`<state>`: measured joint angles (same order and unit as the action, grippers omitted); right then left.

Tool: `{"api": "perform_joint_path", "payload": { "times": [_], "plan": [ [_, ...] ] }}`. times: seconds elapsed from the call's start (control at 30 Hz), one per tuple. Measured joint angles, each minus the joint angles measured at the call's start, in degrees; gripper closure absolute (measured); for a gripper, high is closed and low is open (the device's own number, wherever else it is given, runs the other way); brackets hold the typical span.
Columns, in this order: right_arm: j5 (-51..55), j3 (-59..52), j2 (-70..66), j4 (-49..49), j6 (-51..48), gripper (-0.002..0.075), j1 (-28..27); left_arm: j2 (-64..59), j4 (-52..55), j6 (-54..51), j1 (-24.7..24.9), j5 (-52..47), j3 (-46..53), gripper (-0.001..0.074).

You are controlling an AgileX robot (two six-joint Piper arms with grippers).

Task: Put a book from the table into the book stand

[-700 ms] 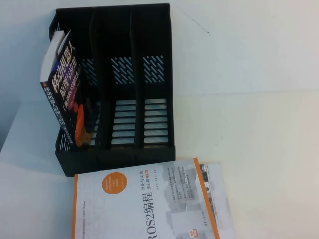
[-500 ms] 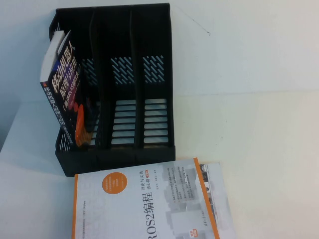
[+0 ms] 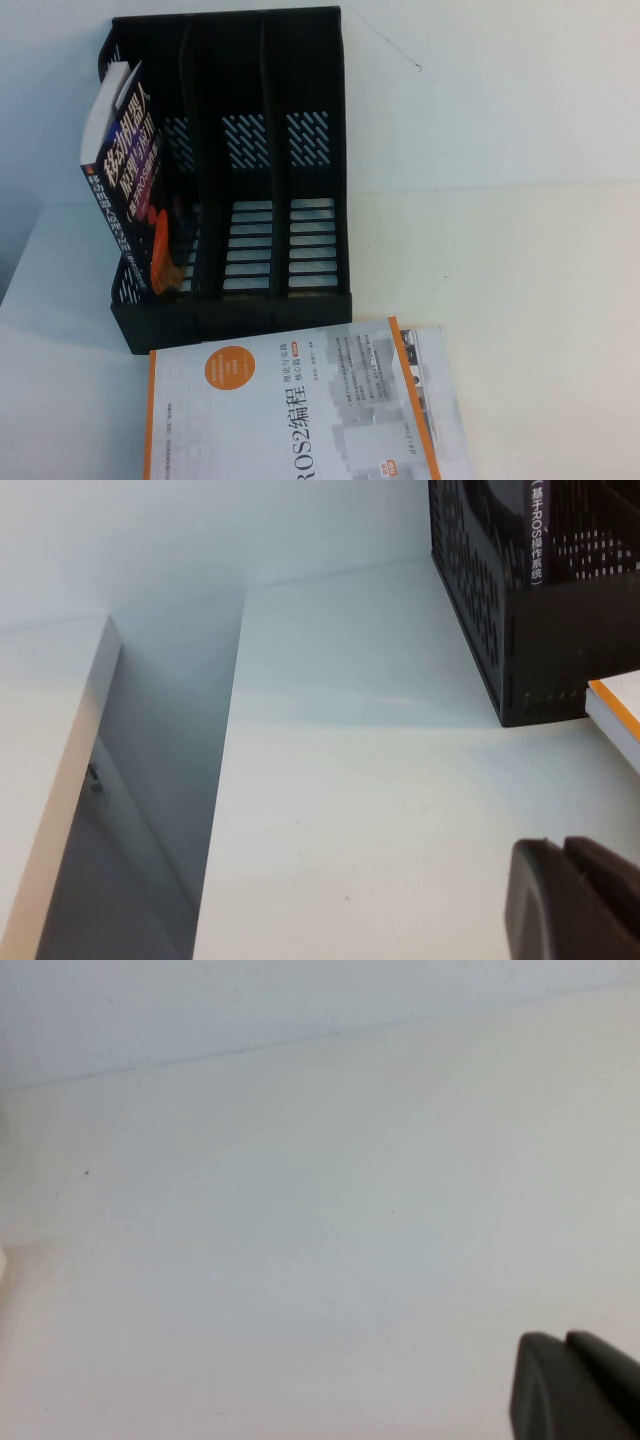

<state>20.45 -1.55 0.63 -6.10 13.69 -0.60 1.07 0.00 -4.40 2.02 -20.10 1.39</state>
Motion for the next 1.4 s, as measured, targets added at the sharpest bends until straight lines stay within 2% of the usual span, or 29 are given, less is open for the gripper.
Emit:
{"api": "perform_joint_path", "payload": {
  "times": [0.47,0.63,0.77,0.93,1.03,1.2,1.4],
  "plan": [
    [0.0,0.0,0.0,-0.65,0.0,0.0723,0.0,0.0,1.8,-0.17,0.0,0.0,0.0,0.0738],
    [-2.09,0.0,0.0,-0.77,0.0,0.0723,0.0,0.0,-0.86,0.0,0.0,2.65,0.0,0.0738],
    [-10.98,0.0,0.0,-0.88,0.0,0.0723,0.0,0.0,-2.4,0.0,0.0,13.9,0.0,0.0738],
    [-28.58,0.0,0.0,-0.98,0.0,0.0723,0.0,0.0,-3.85,0.0,0.0,31.24,0.0,0.0738],
    [-37.71,0.0,0.0,-0.98,0.24,0.0723,0.0,0.0,-4.2,0.0,0.0,38.24,0.0,0.0738],
    [-47.99,0.0,0.0,-1.1,3.0,0.0723,0.0,0.0,-4.4,0.0,0.0,43.75,0.0,0.0738],
    [-53.19,0.0,0.0,-1.0,4.75,0.0723,0.0,0.0,-4.66,0.0,0.0,45.08,0.0,0.0738]
  ]
}}
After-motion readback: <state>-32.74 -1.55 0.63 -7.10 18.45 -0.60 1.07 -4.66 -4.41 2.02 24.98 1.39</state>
